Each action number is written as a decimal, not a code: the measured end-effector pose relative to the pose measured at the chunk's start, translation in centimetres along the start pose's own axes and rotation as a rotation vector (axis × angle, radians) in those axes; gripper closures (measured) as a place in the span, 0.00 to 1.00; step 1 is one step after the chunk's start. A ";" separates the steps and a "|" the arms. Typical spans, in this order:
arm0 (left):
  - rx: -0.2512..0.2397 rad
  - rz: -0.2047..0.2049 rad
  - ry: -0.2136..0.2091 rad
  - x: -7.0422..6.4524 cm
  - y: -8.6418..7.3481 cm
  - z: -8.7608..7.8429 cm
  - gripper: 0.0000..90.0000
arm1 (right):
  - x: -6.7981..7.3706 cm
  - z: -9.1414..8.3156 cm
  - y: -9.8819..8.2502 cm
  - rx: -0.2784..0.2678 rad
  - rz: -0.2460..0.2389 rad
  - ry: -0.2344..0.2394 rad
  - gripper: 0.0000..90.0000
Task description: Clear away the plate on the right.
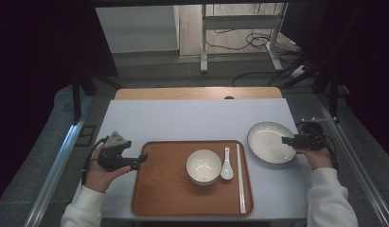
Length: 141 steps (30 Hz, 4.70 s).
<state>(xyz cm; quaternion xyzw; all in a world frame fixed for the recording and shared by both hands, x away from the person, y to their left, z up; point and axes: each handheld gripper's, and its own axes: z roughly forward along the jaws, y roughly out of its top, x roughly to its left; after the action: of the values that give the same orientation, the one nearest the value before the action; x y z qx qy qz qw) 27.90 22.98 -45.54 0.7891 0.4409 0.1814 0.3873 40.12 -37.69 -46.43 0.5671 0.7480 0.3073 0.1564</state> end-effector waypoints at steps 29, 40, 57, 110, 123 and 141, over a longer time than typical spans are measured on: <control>0.005 0.001 0.001 0.0 0.0 0.1 0.22 | -2.6 3.0 -0.8 0.125 0.145 0.070 0.56; 0.004 0.001 0.002 0.0 0.0 0.1 0.22 | -3.7 2.6 -0.9 0.119 0.208 0.090 0.83; 0.000 -0.002 0.005 0.1 0.1 0.0 0.22 | -3.4 0.6 -0.3 0.051 0.220 0.126 0.94; -0.018 -0.014 -0.006 -0.3 0.8 0.0 0.21 | 0.5 -4.8 4.6 -0.066 0.055 0.096 0.97; -0.025 -0.035 -0.084 -2.8 3.4 1.7 0.20 | 4.4 -4.6 7.0 -0.101 -0.027 0.166 0.97; -0.035 -0.091 -0.161 -4.1 5.9 4.2 0.20 | 9.9 -2.9 8.5 -0.108 -0.099 0.267 0.97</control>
<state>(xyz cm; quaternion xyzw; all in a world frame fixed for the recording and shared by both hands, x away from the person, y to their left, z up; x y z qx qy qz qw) 31.57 15.85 -43.45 0.7734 0.4404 0.1075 0.4430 41.78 -27.72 -37.70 0.4746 0.7715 0.4116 0.1007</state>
